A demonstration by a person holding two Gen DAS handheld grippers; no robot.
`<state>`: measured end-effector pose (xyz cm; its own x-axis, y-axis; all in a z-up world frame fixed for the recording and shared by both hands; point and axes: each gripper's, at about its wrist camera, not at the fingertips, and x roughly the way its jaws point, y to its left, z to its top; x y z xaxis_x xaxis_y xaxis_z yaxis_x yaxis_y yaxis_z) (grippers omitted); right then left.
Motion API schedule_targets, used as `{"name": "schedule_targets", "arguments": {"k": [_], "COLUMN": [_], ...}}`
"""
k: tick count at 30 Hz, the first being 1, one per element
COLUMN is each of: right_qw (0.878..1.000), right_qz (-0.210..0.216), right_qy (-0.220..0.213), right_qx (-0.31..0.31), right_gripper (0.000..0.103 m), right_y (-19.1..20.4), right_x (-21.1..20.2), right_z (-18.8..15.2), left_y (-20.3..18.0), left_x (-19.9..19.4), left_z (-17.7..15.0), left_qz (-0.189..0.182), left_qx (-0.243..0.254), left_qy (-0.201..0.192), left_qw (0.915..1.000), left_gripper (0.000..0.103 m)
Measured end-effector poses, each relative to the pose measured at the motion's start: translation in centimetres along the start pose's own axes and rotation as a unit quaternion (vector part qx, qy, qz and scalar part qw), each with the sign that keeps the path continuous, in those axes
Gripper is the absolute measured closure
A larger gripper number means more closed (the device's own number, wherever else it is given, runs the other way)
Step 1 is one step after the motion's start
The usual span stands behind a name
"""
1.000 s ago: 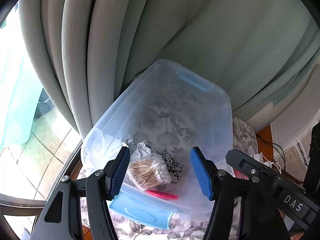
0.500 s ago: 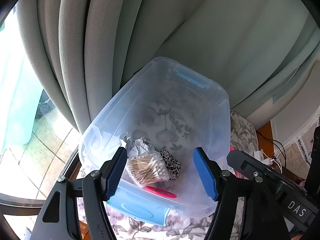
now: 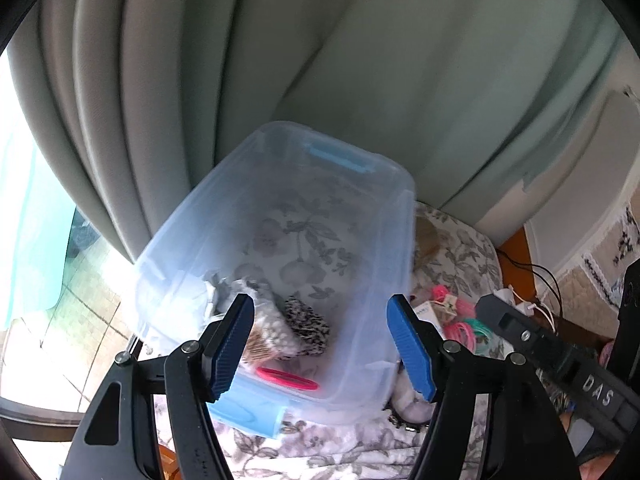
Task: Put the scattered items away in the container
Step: 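Withdraw both tools from the box toward the remaining items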
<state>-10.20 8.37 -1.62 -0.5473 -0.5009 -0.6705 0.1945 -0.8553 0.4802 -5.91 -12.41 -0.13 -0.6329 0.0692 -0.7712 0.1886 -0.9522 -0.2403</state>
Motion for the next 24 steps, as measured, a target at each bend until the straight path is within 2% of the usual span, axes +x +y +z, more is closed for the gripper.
{"name": "schedule_targets", "arguments": {"k": [8,12,14,18,24], "right_qw": [0.996,0.992,0.989,0.987,0.982], "right_qz": [-0.027,-0.040,-0.048,-0.058,-0.078], "right_qy": [-0.052,-0.077,-0.086,-0.079,-0.046], "right_qx": [0.061,0.092,0.107,0.130,0.164], "right_gripper": [0.070,0.054,0.054,0.051,0.045], "right_y": [-6.4,-9.6,-11.2,-13.8,-17.7], "right_x": [-4.7,-7.0,-8.0,-8.4,-7.3], "right_z": [0.0,0.0,-0.1,-0.9,-2.7], "left_y": [-6.5,-10.3,-11.9,-14.9,-17.2], "left_x": [0.3,1.6,2.1,3.7,7.3], "left_z": [-1.0,-1.9,-2.5,-4.1,-6.4], "left_qz": [-0.018,-0.030,-0.036,-0.035,-0.021], "left_qx": [0.063,0.102,0.121,0.161,0.193], "left_qy": [0.001,0.015,0.024,0.054,0.103], "left_qw": [0.9979,0.9942,0.9917,0.9849,0.9755], "left_gripper": [0.033,0.033,0.033,0.033,0.033]}}
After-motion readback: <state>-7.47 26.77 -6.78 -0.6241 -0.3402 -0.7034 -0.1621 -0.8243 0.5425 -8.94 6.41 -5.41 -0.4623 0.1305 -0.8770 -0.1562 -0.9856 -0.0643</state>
